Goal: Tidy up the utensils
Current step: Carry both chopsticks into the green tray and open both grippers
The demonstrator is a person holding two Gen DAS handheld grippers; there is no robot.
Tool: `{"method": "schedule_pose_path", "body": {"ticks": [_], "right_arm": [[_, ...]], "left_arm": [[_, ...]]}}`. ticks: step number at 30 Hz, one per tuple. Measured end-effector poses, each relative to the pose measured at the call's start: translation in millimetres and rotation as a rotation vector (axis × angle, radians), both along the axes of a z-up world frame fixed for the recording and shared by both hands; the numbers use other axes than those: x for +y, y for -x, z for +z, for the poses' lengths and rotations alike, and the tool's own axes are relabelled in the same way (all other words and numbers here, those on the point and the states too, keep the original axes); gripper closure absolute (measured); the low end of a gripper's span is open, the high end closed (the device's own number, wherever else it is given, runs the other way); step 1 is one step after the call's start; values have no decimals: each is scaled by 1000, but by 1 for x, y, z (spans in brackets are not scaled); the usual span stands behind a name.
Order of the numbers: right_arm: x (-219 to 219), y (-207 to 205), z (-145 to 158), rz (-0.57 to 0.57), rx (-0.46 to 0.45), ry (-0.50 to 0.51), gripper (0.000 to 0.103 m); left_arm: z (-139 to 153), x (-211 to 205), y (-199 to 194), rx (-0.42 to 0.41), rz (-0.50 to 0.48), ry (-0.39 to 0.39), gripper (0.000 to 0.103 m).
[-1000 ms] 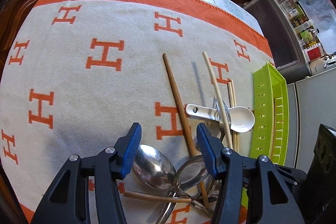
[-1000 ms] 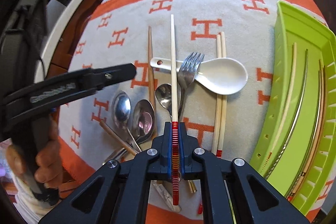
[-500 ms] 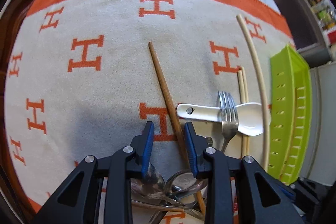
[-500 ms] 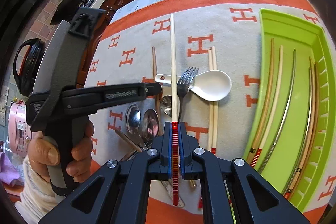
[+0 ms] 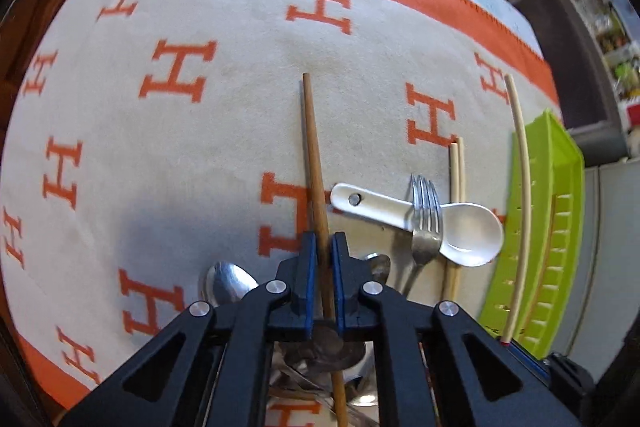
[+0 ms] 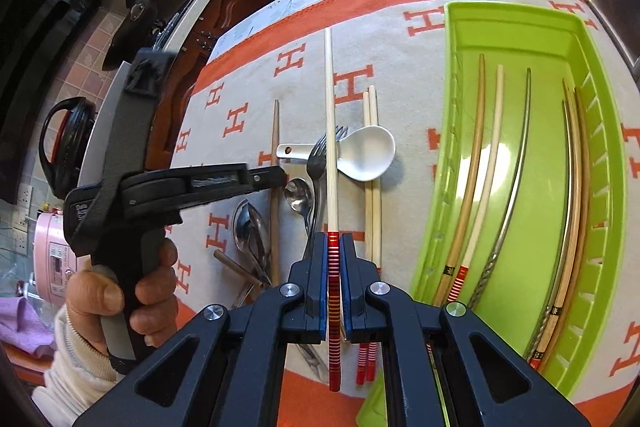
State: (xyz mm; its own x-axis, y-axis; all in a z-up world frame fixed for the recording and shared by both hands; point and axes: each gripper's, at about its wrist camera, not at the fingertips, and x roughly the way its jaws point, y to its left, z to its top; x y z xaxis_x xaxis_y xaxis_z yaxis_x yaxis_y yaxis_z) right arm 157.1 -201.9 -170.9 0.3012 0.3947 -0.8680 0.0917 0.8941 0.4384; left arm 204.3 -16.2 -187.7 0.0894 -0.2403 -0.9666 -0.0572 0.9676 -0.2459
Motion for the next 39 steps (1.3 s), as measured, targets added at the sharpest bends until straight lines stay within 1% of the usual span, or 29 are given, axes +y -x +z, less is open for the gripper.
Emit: {"method": "schedule_pose_path", "body": {"ticks": [2,6,9,11,14,16,21,25,28,33,39], "right_arm": [[-3,2,0,-1,-4,-10,98],[-3,4,3,2,-20,-34,98],[-2,5,5,4,-34,-42,98],[0,6,8,2,-42,-41,98],[0,8,11,0,-52,-41,98],[-2,12,14,-7,-58,-45,98],[-14,20,22,-27,-82,-59,98],[-23,30,28,-41,-94,-69,98],[-28,37,33,-51,-99,-71,98],[-37,53,43,-69,-113,-76,98],[-46,70,57,-106,-136,-78,98]], "left_arm": [[6,9,5,-17,37,43,98],[18,21,14,-46,95,95,98],[31,23,18,-88,115,109,98],[36,34,19,-104,119,126,98],[47,34,19,-129,118,152,98],[54,38,23,-145,105,171,98],[77,20,30,-209,25,220,98],[94,14,44,-268,-23,233,98],[109,16,56,-301,-48,238,98],[129,18,73,-317,-93,248,98],[147,8,93,-332,-152,271,98]]}}
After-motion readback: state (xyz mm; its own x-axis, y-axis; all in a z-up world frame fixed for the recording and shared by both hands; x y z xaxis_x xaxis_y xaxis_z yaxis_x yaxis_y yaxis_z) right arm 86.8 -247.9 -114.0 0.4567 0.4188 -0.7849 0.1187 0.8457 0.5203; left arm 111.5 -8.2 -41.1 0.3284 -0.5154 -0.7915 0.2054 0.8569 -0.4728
